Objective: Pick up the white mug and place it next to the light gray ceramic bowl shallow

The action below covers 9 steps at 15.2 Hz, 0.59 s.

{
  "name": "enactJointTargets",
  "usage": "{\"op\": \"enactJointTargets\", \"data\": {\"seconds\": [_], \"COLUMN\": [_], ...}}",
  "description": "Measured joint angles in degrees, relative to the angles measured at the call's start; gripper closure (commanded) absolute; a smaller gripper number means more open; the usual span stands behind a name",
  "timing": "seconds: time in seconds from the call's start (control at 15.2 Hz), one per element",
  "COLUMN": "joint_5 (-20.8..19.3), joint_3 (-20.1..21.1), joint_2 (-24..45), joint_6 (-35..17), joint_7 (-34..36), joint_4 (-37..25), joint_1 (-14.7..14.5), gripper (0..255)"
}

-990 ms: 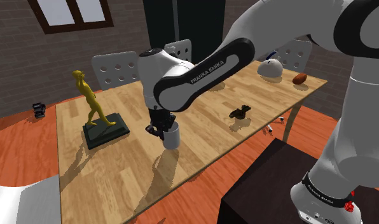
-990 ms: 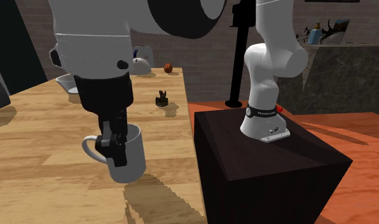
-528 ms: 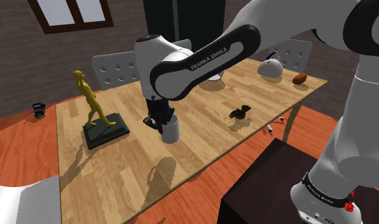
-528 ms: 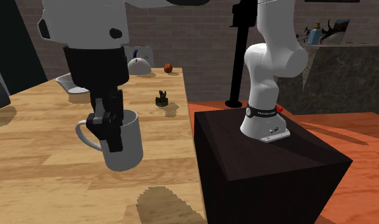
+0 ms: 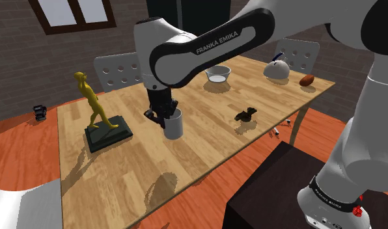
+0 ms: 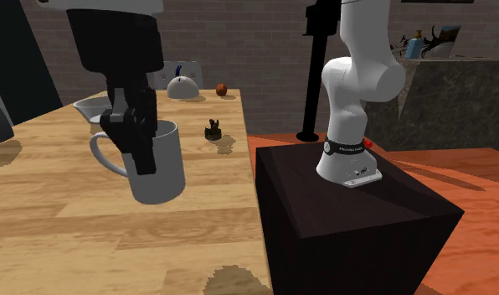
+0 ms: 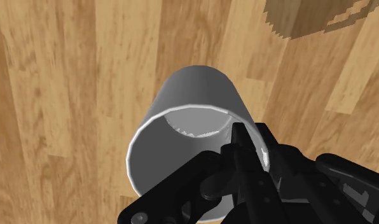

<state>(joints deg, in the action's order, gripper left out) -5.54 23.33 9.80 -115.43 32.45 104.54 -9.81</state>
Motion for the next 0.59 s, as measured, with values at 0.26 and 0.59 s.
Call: {"op": "enactJointTargets", "data": {"seconds": [0.26, 0.59], "joint_5": [0.39, 0.88], "joint_3": [0.11, 0.2], "joint_2": [-0.68, -1.6], "joint_6": [2.92, 6.62], "joint_7": [-0.25, -0.61], "joint_4": [-2.3, -5.16], "joint_1": [0.0, 0.04], "gripper": [255, 255]}}
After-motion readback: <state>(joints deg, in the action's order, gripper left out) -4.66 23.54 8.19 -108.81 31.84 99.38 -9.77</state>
